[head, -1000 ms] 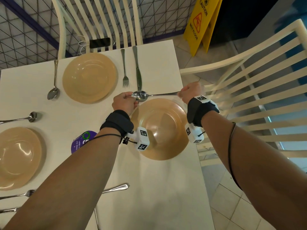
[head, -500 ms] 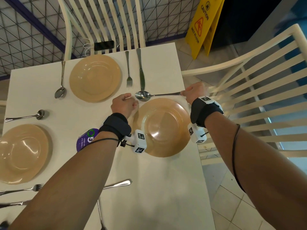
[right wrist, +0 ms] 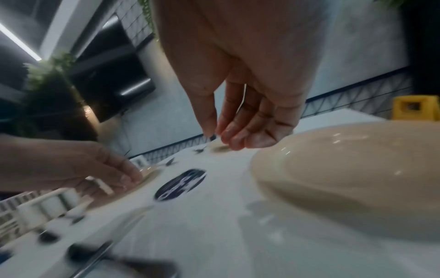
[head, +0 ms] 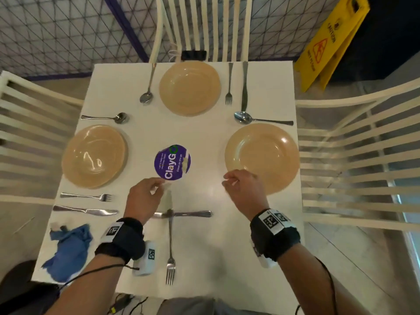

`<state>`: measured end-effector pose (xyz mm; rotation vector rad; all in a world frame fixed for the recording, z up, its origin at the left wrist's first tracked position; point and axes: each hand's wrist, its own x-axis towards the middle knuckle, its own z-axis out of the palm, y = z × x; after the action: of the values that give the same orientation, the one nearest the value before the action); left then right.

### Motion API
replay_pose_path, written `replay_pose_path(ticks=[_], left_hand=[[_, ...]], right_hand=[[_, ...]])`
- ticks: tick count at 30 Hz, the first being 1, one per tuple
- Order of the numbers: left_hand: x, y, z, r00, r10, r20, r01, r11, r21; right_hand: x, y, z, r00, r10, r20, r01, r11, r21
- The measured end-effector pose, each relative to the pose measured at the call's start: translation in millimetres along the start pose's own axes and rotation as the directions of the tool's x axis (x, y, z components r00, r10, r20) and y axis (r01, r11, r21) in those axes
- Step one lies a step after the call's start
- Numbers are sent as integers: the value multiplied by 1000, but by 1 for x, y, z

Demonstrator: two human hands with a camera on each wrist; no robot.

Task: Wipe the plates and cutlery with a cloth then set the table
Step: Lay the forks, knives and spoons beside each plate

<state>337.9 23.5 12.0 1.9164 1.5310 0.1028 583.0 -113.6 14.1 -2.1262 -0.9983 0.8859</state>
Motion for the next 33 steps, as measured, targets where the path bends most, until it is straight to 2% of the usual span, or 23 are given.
replay_pose_path(ticks=[4,7,10,14,17,20,23,27,31,33], left_hand=[[-28,-51,-3,995,21,98,-35,989,146],[-39,-72,3,981,41,191,-92,960,266],[-45,-87,8,972,65,225,-141,931,338],[-41,-100,11,966,161,201,-227,901,370],[-33,-100,8,960,198,197,-261,888,380],[-22,-98,5,945,217,243,-300,871,389],[-9,-93,0,940,216,265,-308,872,381],[11,-77,-13,947,258,191,-306,905,295],[27,-57,-26,939,333,86,-344,921,182],[27,-47,-26,928,361,95,-371,916,152]], right_hand=[[-37,-8,72,980,-37,194,80,972,-220],[-50,-8,107,961,-46,274,165,887,-430],[-53,-5,125,959,4,283,159,819,-551],[-50,-3,135,972,-14,233,169,734,-658],[-43,-4,138,971,11,239,163,701,-694],[-37,-6,139,964,35,263,171,678,-715],[-29,-8,139,969,14,246,171,680,-713],[-14,-18,133,985,-45,164,147,713,-685],[-2,-28,115,998,-26,60,54,841,-538],[-6,-25,103,999,-3,39,19,910,-414]])
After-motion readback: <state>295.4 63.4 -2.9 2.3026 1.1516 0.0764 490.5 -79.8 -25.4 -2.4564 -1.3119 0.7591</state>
